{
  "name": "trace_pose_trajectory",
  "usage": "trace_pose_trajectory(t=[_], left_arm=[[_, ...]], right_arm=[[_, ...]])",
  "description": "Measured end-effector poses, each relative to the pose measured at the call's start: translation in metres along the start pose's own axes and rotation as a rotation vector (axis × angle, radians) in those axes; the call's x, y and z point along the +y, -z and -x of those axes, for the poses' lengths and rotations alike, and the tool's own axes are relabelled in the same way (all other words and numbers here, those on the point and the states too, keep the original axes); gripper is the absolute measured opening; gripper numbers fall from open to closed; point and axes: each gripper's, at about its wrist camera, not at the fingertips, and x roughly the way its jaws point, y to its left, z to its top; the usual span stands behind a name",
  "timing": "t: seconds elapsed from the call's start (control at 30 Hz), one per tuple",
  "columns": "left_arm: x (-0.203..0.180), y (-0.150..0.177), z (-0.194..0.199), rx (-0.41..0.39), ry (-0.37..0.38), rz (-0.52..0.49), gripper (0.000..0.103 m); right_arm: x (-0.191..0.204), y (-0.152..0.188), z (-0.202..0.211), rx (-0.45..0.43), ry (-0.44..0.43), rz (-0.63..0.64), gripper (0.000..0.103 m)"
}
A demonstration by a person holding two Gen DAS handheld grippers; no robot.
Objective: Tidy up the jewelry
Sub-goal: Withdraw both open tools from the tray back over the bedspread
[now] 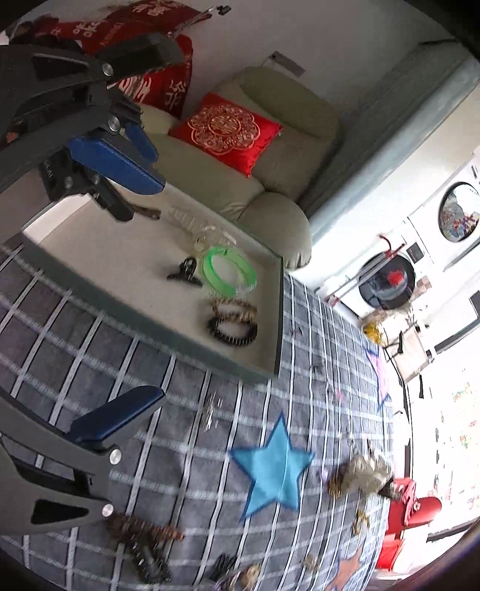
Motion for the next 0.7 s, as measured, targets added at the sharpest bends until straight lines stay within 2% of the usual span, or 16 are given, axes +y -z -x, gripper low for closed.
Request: trace_pose_trajectory(t=[0.17, 0.3, 0.47, 0.7], left_arm=[[-0.021, 0.0, 0.004, 0.002, 0.013, -0.039, 0.102], [-0.043, 0.004, 0.007, 0.018, 0.077, -0.089, 0.102], [-0.08, 0.003, 0.023, -0.009, 0.152, -0.137, 0.102], [-0.132, -0.001, 0.027, -0.014, 0.213, -0.212, 0.102]], right_arm=[[-0.034, 0.015, 0.028, -0.018, 0.049, -0.064, 0.103], [-0.063, 0.028, 0.05, -0.033, 0.105, -0.098, 0.103], [-0.102, 0.042, 0.081, -0.062, 0.203, -0.143, 0.103], [-0.155, 0.057, 0.116, -0.087, 0.333, -0.207, 0.103]])
